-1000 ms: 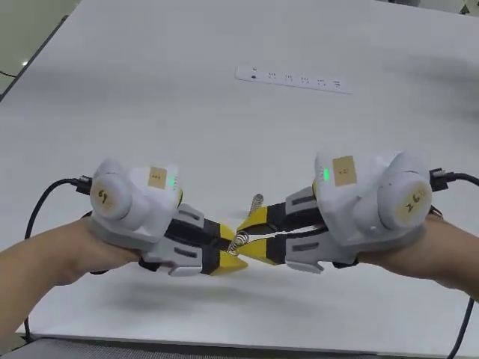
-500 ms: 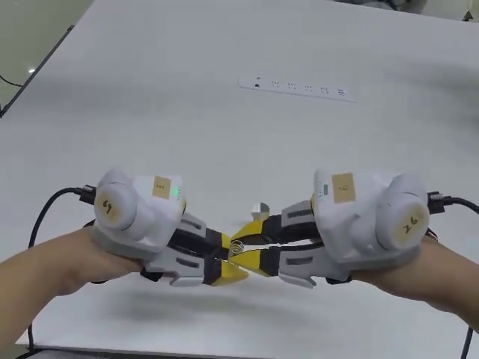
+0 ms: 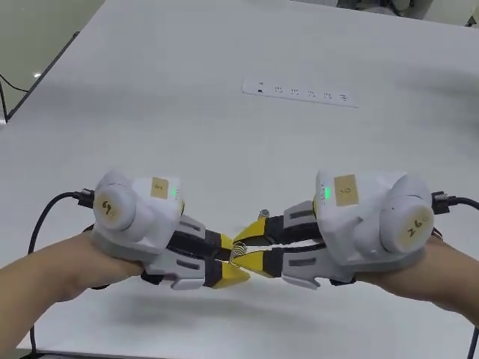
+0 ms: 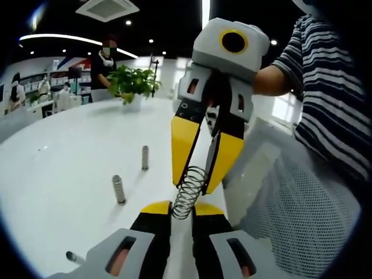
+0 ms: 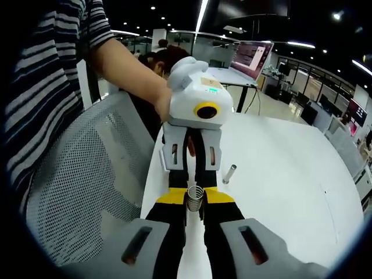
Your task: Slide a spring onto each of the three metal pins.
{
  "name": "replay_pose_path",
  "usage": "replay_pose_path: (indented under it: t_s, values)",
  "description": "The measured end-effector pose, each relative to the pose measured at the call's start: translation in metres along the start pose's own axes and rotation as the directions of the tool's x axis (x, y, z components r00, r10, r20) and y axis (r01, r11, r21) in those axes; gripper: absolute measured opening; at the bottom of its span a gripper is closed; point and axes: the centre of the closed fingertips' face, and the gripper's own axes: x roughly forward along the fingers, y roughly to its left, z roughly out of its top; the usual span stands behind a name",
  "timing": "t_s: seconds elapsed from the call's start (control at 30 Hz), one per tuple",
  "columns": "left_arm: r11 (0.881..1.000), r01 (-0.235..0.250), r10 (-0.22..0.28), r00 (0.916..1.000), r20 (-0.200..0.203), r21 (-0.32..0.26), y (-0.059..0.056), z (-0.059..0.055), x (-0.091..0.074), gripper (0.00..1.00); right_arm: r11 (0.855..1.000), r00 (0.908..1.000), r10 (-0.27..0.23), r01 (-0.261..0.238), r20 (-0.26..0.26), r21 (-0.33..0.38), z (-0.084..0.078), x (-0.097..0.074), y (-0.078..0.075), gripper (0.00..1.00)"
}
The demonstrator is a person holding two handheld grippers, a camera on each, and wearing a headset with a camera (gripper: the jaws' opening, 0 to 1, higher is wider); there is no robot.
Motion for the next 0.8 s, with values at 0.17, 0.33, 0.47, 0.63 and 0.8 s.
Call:
replay_pose_path:
  t_s: [0.17,0.33,0.47,0.63,0.8]
  values:
    - [1.000,-0.009,0.009,0.9999,0.007,-0.005,-0.001,0.002,-0.001,0.08,1.000,1.0000,-0.006,0.006,0.001,-0.001,0.001,-0.001,-0.001,0.07]
    - [1.000,-0.015,0.015,0.9998,0.012,-0.012,-0.001,0.003,-0.003,0.10,1.000,0.9999,-0.011,0.011,0.004,0.004,0.002,-0.002,-0.002,0.07]
    - [1.000,-0.024,0.024,0.9995,0.019,-0.017,-0.001,0.004,-0.005,0.11,1.000,0.9998,-0.018,0.018,0.004,0.003,0.002,-0.003,-0.004,0.07]
    - [0.999,-0.033,0.033,0.9992,0.021,-0.020,0.001,0.005,-0.008,0.12,1.000,0.9997,-0.022,0.022,-0.006,0.004,-0.001,-0.003,-0.005,0.07]
    - [0.998,-0.047,0.048,0.9984,0.030,-0.037,0.002,0.008,-0.013,0.16,1.000,0.9995,-0.028,0.028,-0.015,-0.004,-0.003,-0.004,-0.007,0.07]
